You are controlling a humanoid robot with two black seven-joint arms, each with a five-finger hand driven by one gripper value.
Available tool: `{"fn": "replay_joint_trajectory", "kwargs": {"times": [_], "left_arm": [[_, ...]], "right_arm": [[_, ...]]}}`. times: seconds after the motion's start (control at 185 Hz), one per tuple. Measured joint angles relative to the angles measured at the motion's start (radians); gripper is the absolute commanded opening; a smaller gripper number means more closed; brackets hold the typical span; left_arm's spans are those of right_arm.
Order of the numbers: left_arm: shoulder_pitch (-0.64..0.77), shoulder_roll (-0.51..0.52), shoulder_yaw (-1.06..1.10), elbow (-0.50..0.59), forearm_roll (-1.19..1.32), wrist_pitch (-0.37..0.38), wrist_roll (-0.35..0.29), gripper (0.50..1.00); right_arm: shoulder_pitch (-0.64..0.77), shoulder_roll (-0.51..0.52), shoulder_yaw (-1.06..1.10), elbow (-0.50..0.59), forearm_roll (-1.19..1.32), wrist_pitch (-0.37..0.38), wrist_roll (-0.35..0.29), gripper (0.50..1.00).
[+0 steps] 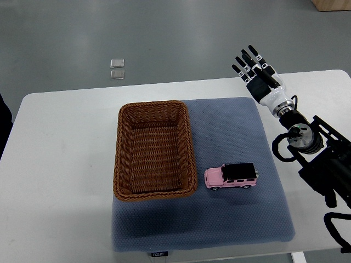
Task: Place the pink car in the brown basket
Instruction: 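Reach the right hand down over the pink toy car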
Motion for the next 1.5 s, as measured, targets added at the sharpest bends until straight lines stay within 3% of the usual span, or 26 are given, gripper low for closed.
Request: {"fn": "replay_joint_trajectory", "kwargs": {"times": [0.287, 0.493, 0.574, 0.682, 0.796, 0.893, 1.001, 1.218, 1.499], "left_arm": [[0.0, 0.0, -0.002, -0.001, 0.0, 0.005, 0.0, 1.0], [0.0, 0.0, -0.002, 0.0, 0.0, 0.006, -0.002, 1.0], [0.0, 0.0, -0.003, -0.002, 0.0, 0.004, -0.002, 1.0], [-0.001, 0.0, -0.003, -0.008, 0.0, -0.001, -0.002, 1.0], [-0.001, 0.0, -0.001, -0.018, 0.0, -0.002, -0.002, 1.0], [-0.002, 0.0, 0.0, -0.02, 0.0, -0.002, -0.002, 1.0], [-0.002, 0.0, 0.0, -0.021, 0.0, -0.003, -0.001, 1.0], [-0.002, 0.0, 0.001, -0.019, 0.0, -0.003, 0.0, 1.0], [-0.002, 0.0, 0.002, -0.02, 0.0, -0.002, 0.0, 1.0]], "right_arm": [[0.013, -0.021, -0.017, 0.008, -0.021, 0.033, -0.002, 0.909], [0.104, -0.178, -0.227, 0.038, -0.297, 0.129, -0.034, 0.909], [0.152, -0.287, -0.353, 0.129, -0.497, 0.17, -0.041, 0.909], [0.2, -0.471, -0.506, 0.348, -0.726, 0.2, -0.043, 0.909], [0.214, -0.632, -0.621, 0.568, -0.805, 0.209, -0.045, 0.909], [0.184, -0.715, -0.665, 0.7, -0.816, 0.196, -0.046, 0.909], [0.116, -0.75, -0.673, 0.772, -0.827, 0.139, -0.045, 0.907], [0.02, -0.758, -0.674, 0.802, -0.914, 0.03, -0.037, 0.905], [-0.052, -0.737, -0.673, 0.804, -0.979, -0.052, -0.032, 0.901]]}}
